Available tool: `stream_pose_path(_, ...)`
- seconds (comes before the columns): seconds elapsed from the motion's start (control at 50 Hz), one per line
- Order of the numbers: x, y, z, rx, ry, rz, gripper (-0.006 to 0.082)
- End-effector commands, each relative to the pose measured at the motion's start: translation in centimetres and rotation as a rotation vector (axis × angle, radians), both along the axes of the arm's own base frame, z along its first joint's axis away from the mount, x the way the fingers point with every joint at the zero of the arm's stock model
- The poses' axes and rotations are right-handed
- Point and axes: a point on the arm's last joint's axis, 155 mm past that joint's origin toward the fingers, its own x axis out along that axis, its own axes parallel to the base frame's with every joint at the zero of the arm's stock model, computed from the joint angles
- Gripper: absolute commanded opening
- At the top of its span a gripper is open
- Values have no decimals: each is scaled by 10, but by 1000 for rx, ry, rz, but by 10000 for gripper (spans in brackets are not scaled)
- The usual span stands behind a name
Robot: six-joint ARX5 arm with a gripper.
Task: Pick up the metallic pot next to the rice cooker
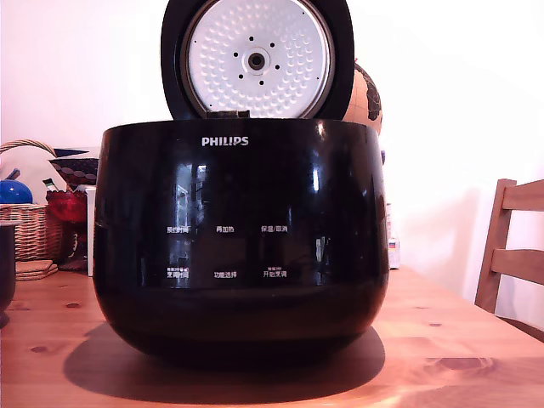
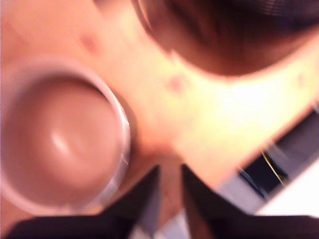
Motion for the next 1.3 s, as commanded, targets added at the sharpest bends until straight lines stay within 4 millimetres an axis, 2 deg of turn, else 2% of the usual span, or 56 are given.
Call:
stream_pose_path(0.0,3,6,-7,8,27,27,276)
stream_pose_path(0.18,17,21,-20,6,68,109,393)
stream_pose_path(0.26,23,25,-24,2,73,142,414)
stream_pose_path(0.82,51,26,-56,-10,115,162,415)
stream_pose_path(1.28,65,24,-97,2,216,164,412)
